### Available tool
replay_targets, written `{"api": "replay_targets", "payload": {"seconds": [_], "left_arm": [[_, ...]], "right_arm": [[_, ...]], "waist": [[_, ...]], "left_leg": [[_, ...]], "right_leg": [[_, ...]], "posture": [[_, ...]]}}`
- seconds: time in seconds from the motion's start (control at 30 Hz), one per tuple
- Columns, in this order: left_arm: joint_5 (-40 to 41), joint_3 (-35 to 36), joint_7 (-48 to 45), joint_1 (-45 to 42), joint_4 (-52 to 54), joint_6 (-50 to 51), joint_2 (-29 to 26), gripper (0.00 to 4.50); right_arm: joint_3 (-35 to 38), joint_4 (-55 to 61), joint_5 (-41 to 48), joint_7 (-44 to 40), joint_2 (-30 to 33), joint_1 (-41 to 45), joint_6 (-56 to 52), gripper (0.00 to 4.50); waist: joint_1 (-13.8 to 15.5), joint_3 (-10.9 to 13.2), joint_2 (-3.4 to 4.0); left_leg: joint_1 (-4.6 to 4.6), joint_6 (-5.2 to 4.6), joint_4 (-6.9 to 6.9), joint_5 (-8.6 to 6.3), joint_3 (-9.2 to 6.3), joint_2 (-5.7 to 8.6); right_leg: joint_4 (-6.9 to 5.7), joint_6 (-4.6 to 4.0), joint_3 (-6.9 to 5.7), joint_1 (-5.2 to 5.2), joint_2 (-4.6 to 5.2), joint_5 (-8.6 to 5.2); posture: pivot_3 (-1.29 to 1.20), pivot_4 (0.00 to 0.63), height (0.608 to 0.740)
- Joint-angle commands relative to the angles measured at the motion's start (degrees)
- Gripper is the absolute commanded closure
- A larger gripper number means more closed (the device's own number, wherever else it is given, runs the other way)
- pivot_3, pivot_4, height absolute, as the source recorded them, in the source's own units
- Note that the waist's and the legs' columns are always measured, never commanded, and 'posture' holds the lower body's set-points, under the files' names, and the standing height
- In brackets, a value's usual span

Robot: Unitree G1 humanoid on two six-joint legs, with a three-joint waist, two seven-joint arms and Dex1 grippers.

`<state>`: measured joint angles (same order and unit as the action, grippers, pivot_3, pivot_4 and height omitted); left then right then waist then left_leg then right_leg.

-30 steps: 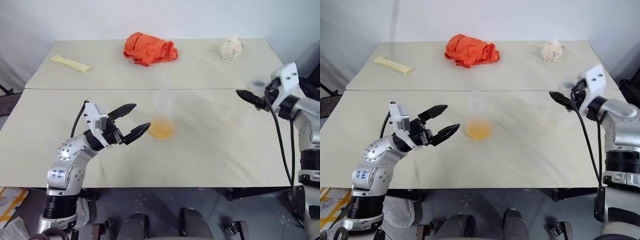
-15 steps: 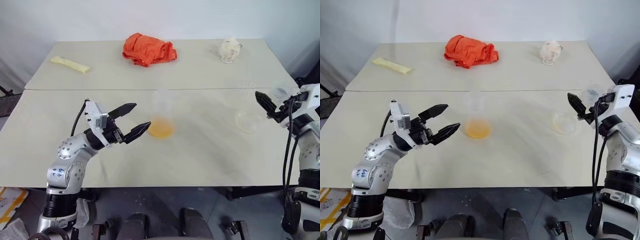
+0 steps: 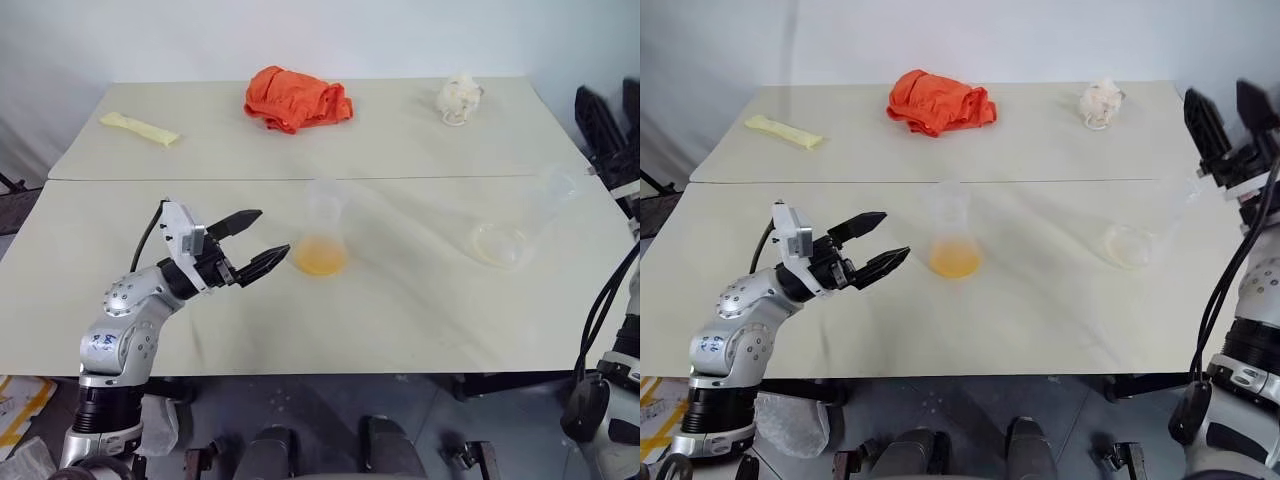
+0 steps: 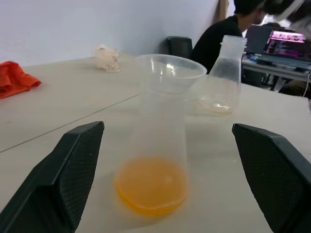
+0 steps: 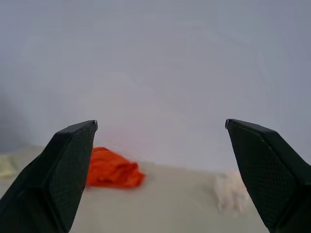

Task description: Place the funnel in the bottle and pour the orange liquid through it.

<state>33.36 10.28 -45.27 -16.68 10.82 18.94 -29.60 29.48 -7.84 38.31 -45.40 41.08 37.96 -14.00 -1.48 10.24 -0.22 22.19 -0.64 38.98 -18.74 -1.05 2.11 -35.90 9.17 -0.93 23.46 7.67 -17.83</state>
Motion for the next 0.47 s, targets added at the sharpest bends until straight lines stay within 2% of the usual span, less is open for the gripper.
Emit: {"api": "replay_targets", "payload": {"seconds": [0.03,0.1,0.2,0.33,0.47], "left_arm": [[-1.8,3.1,-2.9,4.4,1.3,-2.6,-4.3,0.00],[-1.4,4.6,-4.2,7.1,1.6,-3.4,-6.0,0.00],[-3.4,5.9,-4.8,10.8,2.0,-5.8,-7.8,0.00],[-4.8,8.5,-4.6,15.7,2.1,-9.3,-8.1,0.00],[-5.9,9.4,-2.3,17.5,2.1,-11.8,-6.4,0.00]], "right_arm": [[-6.2,8.4,5.2,-7.1,0.7,-5.3,-8.6,0.06],[-11.0,12.1,2.7,-14.0,1.4,-14.0,-6.9,0.06],[-14.9,12.9,-4.0,-22.6,2.3,-25.2,3.4,0.06],[-15.5,7.6,-8.6,-27.1,1.3,-31.1,15.1,0.06],[-14.0,3.0,-9.6,-26.2,-0.6,-33.7,20.6,0.06]], "waist": [[-0.1,0.0,-0.01],[0.0,-0.1,-0.15],[1.4,0.0,-0.06],[1.6,0.1,0.08],[1.6,0.0,0.02]], "left_leg": [[0.00,0.00,-0.01,0.00,0.00,-0.02],[-0.07,0.05,-0.08,-0.03,-0.05,-0.12],[-0.01,0.01,-0.06,-0.09,-0.14,-0.09],[0.04,-0.24,0.03,-0.14,0.08,0.20],[-0.15,-0.24,0.03,-0.14,0.06,0.14]], "right_leg": [[0.00,0.00,0.00,0.00,-0.01,0.00],[0.03,-0.04,-0.05,-0.05,-0.05,0.01],[0.12,-0.05,-0.13,-0.08,0.00,0.01],[0.29,-0.03,-0.09,-0.10,0.30,0.02],[0.57,-0.02,-0.26,-0.36,0.31,0.02]], "posture": [[0.00,0.150,0.740],[0.00,0.150,0.740],[0.00,0.150,0.740],[0.00,0.150,0.740],[0.00,0.150,0.740]]}}
